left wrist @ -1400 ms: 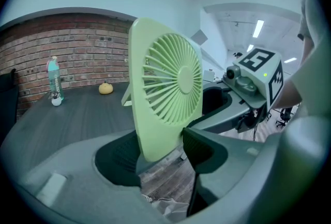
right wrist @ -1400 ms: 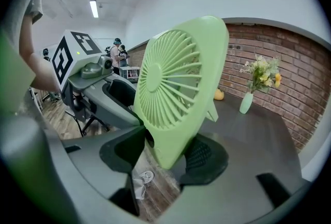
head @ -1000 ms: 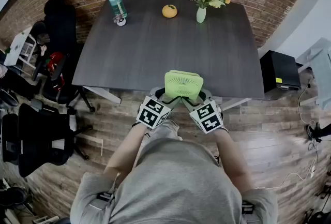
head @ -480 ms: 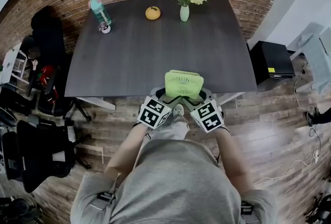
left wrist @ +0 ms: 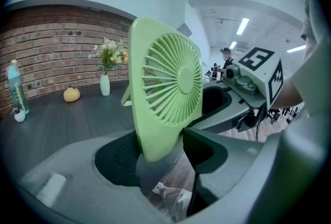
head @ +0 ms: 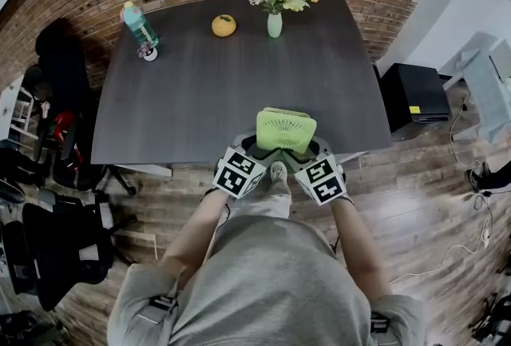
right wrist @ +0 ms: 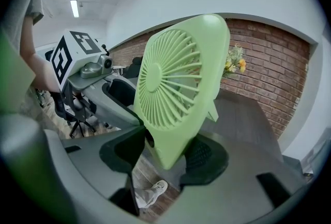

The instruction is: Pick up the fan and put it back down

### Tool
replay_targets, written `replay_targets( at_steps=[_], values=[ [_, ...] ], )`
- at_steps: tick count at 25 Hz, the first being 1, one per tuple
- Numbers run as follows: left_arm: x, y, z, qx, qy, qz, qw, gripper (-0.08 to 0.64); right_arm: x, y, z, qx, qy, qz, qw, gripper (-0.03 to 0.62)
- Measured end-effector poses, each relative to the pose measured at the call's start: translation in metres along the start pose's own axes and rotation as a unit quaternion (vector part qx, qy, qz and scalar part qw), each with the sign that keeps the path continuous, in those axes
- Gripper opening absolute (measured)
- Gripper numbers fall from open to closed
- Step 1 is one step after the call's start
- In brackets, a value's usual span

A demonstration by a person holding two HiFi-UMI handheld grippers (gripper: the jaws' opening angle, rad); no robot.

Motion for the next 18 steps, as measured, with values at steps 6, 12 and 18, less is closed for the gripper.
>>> replay_targets(
  at_steps=[6, 12, 18],
  values=[
    [-0.02, 0.02, 0.025, 0.001, 0.003, -0.004, 1.0, 0.256, 0.001, -0.032, 0.022, -0.002, 0.002, -0.004, 1.0, 0.225],
    [-0.045, 0.045, 0.054, -0.002, 0.01, -0.011, 0.9999, 0.256, -0.002, -0.071, 0.047, -0.013, 0.009, -0.004, 1.0, 0.225],
    [-0.067, 0.07, 0.08, -0.004, 0.019, -0.024, 0.9995, 0.256, -0.005, -0.104, 0.075, -0.027, 0.012, -0.001, 1.0, 0.225]
  ],
)
Point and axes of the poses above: the fingertips, and each gripper's own axes: z forward along the fingers, y to its left, x out of its underside, the point moved 5 cm from there along -z, backward along the fingers, and after that the axes turned 15 degrees about -z, right-handed, at the moved point
